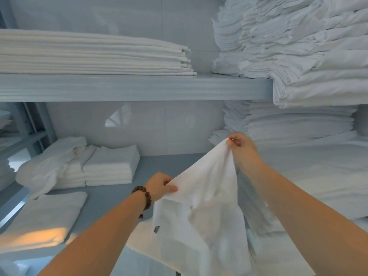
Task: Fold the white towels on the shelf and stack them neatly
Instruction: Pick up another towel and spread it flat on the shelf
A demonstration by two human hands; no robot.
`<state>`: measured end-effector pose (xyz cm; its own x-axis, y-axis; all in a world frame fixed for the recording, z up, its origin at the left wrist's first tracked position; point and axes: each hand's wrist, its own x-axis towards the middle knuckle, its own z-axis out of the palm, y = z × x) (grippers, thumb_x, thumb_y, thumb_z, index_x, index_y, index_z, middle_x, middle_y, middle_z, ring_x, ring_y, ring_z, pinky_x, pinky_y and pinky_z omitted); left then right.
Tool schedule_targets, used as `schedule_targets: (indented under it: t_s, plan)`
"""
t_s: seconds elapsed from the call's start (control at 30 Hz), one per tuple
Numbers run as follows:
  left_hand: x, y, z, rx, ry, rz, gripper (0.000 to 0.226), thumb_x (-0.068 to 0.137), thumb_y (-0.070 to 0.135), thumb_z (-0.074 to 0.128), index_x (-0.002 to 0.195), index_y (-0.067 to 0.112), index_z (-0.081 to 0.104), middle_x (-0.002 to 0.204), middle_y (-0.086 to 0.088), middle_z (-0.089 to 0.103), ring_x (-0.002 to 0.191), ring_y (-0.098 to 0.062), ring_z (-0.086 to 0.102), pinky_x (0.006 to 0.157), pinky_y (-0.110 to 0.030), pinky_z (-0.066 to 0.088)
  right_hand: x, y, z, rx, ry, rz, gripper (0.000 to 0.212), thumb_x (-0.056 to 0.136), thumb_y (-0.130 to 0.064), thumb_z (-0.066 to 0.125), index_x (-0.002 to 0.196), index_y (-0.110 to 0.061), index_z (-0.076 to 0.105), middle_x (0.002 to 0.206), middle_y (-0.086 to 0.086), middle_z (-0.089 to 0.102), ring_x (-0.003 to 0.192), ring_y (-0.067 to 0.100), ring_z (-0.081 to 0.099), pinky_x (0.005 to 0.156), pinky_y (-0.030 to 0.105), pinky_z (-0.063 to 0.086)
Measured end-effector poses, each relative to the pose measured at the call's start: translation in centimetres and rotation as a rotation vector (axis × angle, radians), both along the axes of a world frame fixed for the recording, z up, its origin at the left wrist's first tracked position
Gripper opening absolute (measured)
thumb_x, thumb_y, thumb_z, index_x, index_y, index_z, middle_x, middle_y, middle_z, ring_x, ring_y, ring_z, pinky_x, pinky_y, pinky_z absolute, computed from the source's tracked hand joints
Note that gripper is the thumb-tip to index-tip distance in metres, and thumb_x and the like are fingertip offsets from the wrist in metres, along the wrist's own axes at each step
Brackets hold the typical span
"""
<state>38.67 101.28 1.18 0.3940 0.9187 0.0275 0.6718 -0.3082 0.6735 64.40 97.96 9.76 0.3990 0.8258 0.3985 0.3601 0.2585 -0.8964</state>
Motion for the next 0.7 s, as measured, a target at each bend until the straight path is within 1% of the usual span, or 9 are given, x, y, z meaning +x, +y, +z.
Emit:
schedule_targets:
  t_s: [0.07, 0.1, 0.17, 0.23, 0.33, 0.43, 0.57, 0.63, 0.7]
  plan:
    - [-1.5, -0.2, -1.8, -0.006, 0.074, 0.032, 0.011, 0.086, 0.021, 0.065, 0.075, 0.021, 0.062, 0.073, 0.006, 0.06, 0.07, -0.011, 0.057, 0.058, -0.016, 0.036, 1.2, 0.2, -0.4, 0.001, -0.005, -0.057, 0.013, 0.091, -0.002, 0.051, 0.085, -0.011, 0.056, 0.07, -0.002, 0.052, 0.064, 0.009, 0.047, 0.058, 0.013, 0.037]
    - [-2.3, -0.4, -2.6, -0.015, 0.096, 0.062, 0.011, 0.086, 0.02, 0.064, 0.076, 0.019, 0.062, 0.074, 0.004, 0.06, 0.072, -0.014, 0.057, 0.059, -0.018, 0.038, 1.9, 0.4, -0.8, -0.016, -0.011, -0.086, 0.01, 0.092, -0.003, 0.05, 0.089, -0.009, 0.057, 0.072, 0.002, 0.053, 0.066, 0.012, 0.048, 0.06, 0.014, 0.037]
    - [-3.9, -0.8, -4.0, -0.025, 0.099, 0.146, 0.009, 0.087, 0.018, 0.062, 0.079, 0.015, 0.065, 0.079, -0.001, 0.063, 0.076, -0.02, 0.059, 0.062, -0.023, 0.042, 2.9, 0.7, -1.8, -0.067, -0.028, -0.133, 0.012, 0.093, -0.007, 0.047, 0.094, -0.006, 0.058, 0.083, 0.008, 0.055, 0.078, 0.02, 0.049, 0.068, 0.025, 0.038]
    - [-5.3, -1.4, -4.1, -0.01, 0.063, 0.219, 0.009, 0.089, 0.016, 0.061, 0.082, 0.014, 0.066, 0.078, -0.001, 0.062, 0.071, -0.017, 0.057, 0.059, -0.021, 0.042, 3.5, 0.8, -2.5, -0.111, -0.078, -0.153, 0.015, 0.094, -0.01, 0.043, 0.098, -0.004, 0.056, 0.089, 0.011, 0.053, 0.084, 0.022, 0.048, 0.074, 0.029, 0.035]
    - [-7.2, -1.9, -2.7, 0.057, 0.044, 0.297, 0.019, 0.09, 0.011, 0.059, 0.074, 0.02, 0.062, 0.07, 0.004, 0.059, 0.064, -0.01, 0.051, 0.055, -0.018, 0.035, 3.8, 0.9, -2.5, -0.129, -0.204, -0.142, 0.018, 0.096, -0.008, 0.039, 0.105, -0.001, 0.053, 0.094, 0.011, 0.051, 0.087, 0.022, 0.045, 0.074, 0.027, 0.031]
    - [-9.0, -2.2, -0.4, 0.133, 0.021, 0.37, 0.012, 0.088, 0.008, 0.059, 0.083, 0.012, 0.069, 0.081, -0.006, 0.067, 0.074, -0.02, 0.058, 0.061, -0.024, 0.04, 4.5, 1.3, -1.7, -0.074, -0.288, -0.125, 0.019, 0.096, -0.005, 0.038, 0.104, 0.0, 0.054, 0.095, 0.014, 0.053, 0.09, 0.026, 0.049, 0.071, 0.027, 0.03]
    - [-10.5, -3.0, 2.1, 0.216, 0.042, 0.443, 0.01, 0.088, 0.011, 0.061, 0.081, 0.016, 0.066, 0.083, -0.002, 0.066, 0.082, -0.022, 0.059, 0.071, -0.027, 0.041, 5.4, 0.8, -1.6, -0.032, -0.442, -0.024, 0.03, 0.097, -0.002, 0.036, 0.112, -0.005, 0.062, 0.116, 0.015, 0.061, 0.109, 0.03, 0.054, 0.085, 0.028, 0.036]
    - [-11.0, -3.4, 3.0, 0.255, 0.051, 0.492, 0.008, 0.089, 0.012, 0.061, 0.085, 0.014, 0.067, 0.085, -0.004, 0.065, 0.082, -0.023, 0.058, 0.071, -0.028, 0.04, 5.5, 0.1, -2.3, -0.023, -0.462, 0.014, 0.029, 0.097, -0.003, 0.038, 0.111, -0.007, 0.062, 0.112, 0.011, 0.062, 0.105, 0.026, 0.055, 0.081, 0.024, 0.034]
    - [-11.3, -3.9, 3.6, 0.285, 0.055, 0.523, 0.008, 0.089, 0.014, 0.061, 0.088, 0.009, 0.068, 0.083, -0.005, 0.064, 0.082, -0.025, 0.059, 0.07, -0.029, 0.04, 5.8, -0.5, -2.7, -0.015, -0.436, 0.045, 0.023, 0.096, -0.005, 0.044, 0.107, -0.008, 0.063, 0.1, 0.007, 0.062, 0.097, 0.024, 0.055, 0.077, 0.023, 0.034]
